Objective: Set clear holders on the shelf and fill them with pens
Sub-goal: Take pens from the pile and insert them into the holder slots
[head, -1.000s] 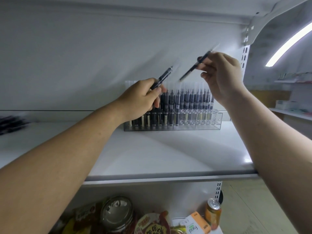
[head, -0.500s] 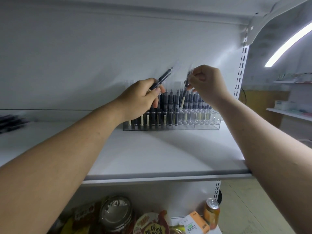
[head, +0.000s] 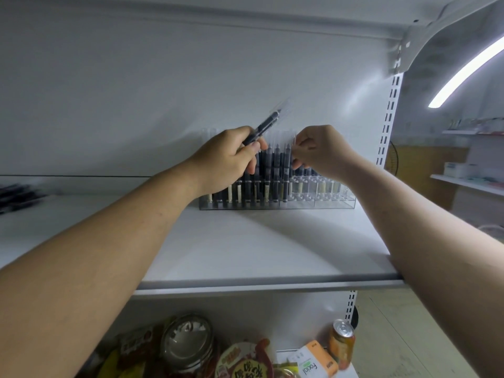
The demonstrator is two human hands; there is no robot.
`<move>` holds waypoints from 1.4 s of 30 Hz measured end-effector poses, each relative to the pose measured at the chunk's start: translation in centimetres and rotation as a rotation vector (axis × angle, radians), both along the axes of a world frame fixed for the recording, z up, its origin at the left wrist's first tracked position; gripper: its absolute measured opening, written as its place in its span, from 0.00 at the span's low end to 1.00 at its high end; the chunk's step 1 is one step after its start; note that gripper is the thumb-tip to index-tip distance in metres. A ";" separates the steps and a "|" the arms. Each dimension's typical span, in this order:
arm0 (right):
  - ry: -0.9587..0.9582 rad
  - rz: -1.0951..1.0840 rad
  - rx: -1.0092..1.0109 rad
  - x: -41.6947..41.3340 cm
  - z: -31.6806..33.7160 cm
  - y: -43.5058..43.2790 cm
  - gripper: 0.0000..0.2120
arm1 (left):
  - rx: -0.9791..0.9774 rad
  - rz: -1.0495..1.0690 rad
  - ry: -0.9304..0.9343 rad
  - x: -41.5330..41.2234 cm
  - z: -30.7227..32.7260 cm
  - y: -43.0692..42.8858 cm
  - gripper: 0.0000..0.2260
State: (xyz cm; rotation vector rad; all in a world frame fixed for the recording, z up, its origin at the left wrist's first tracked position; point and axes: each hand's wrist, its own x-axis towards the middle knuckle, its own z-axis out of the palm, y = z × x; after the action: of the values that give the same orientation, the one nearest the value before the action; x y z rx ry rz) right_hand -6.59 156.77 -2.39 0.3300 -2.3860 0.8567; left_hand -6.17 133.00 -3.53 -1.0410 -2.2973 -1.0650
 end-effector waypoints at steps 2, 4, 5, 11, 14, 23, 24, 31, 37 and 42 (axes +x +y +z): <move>-0.011 -0.014 0.026 0.0 0.0 0.1 0.05 | -0.002 0.003 0.000 0.0 0.0 0.0 0.09; 0.005 -0.028 0.025 0.1 0.1 0.3 0.03 | -0.003 0.002 -0.002 0.0 0.0 0.0 0.09; 0.031 -0.031 0.015 0.1 0.2 0.4 0.02 | -0.004 0.002 -0.002 0.0 0.0 0.0 0.09; 0.291 0.038 -0.083 0.6 1.2 0.7 0.05 | -0.009 0.000 -0.006 0.0 0.0 0.0 0.10; 0.227 0.223 -0.229 1.2 1.5 0.0 0.05 | -0.013 -0.005 -0.009 0.0 0.1 0.0 0.11; -0.083 0.562 -0.468 2.1 1.5 -0.6 0.10 | -0.013 -0.013 -0.014 0.1 0.1 0.1 0.11; -0.087 0.571 -0.472 2.1 1.5 -0.6 0.11 | -0.012 -0.017 -0.018 0.1 0.1 0.1 0.11; -0.010 0.585 -0.634 1.8 2.0 -0.5 0.06 | -0.002 -0.051 -0.047 -0.1 0.1 0.0 0.12; 0.176 0.412 -0.676 1.3 2.4 0.2 0.04 | -0.050 -0.030 0.021 0.1 0.1 -0.1 0.11; 0.317 0.148 -0.310 0.9 1.8 0.8 0.04 | -0.065 -0.005 0.063 0.1 0.2 -0.2 0.11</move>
State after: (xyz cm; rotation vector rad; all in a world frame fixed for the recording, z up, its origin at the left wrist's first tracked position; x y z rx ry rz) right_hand -5.64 157.56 -0.56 0.4820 -1.9227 1.1333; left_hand -6.08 132.81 -3.36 -1.0894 -2.2944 -0.9514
